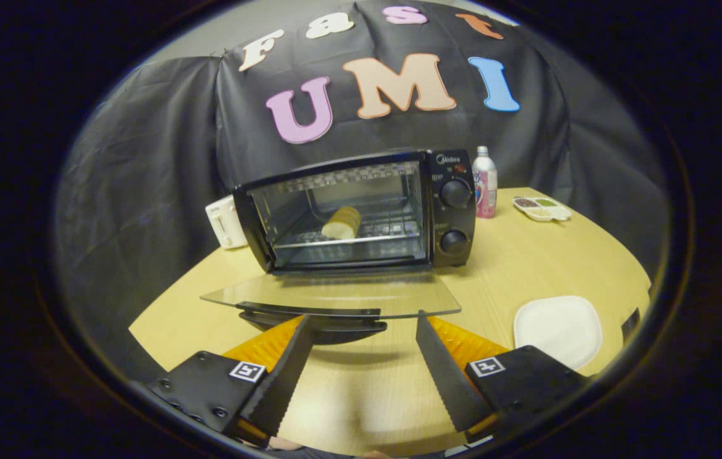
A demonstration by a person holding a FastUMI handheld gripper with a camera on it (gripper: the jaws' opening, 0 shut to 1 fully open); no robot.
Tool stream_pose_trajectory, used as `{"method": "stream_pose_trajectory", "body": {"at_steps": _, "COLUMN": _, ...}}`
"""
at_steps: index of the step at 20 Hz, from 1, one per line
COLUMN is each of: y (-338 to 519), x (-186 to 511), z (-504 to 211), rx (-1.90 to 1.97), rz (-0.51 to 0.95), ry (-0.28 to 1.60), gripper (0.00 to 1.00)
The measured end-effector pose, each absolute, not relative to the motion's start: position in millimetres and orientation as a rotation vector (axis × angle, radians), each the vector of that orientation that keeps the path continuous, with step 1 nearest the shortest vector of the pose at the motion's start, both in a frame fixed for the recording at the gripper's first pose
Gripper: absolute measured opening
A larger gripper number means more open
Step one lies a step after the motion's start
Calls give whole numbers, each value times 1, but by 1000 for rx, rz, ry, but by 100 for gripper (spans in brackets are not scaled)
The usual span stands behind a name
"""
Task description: Open the toaster oven, put the food inside, and close the toaster oven door.
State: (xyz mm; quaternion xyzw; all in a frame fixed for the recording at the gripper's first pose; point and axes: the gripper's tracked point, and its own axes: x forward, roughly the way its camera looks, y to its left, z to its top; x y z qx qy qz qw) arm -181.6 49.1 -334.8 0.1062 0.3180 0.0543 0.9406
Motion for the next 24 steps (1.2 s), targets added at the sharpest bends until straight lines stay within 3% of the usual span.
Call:
{"method": "stream_pose_trajectory", "body": {"at_steps": 12, "y": 48, "x": -84, "z": -263, "rx": 147, "rz": 108, "ry": 398, "gripper": 100}}
{"method": "stream_pose_trajectory", "body": {"at_steps": 24, "y": 48, "x": -23, "z": -257, "rx": 153, "rz": 77, "ry": 330, "gripper": 100}}
